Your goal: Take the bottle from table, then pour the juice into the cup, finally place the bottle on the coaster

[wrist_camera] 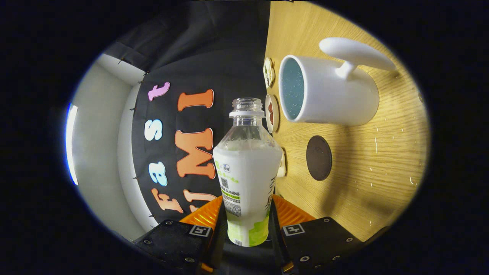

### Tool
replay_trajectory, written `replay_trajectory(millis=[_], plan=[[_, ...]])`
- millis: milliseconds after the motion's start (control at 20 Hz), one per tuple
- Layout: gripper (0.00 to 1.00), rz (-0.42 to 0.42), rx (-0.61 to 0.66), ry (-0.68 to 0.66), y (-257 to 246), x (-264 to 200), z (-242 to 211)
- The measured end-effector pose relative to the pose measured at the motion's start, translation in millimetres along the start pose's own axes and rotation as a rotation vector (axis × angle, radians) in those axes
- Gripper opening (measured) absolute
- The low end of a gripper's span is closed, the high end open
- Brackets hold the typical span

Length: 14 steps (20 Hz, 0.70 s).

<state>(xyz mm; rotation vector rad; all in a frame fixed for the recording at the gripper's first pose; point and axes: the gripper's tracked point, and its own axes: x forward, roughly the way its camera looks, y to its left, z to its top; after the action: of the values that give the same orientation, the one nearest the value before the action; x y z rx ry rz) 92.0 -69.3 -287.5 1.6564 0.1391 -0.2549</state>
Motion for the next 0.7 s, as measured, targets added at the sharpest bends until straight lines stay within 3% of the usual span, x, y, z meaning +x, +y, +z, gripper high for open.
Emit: replay_trajectory(millis=[700], plan=[[0.53, -0.002, 0.097, -0.037, -6.2, -10.9, 21.5]])
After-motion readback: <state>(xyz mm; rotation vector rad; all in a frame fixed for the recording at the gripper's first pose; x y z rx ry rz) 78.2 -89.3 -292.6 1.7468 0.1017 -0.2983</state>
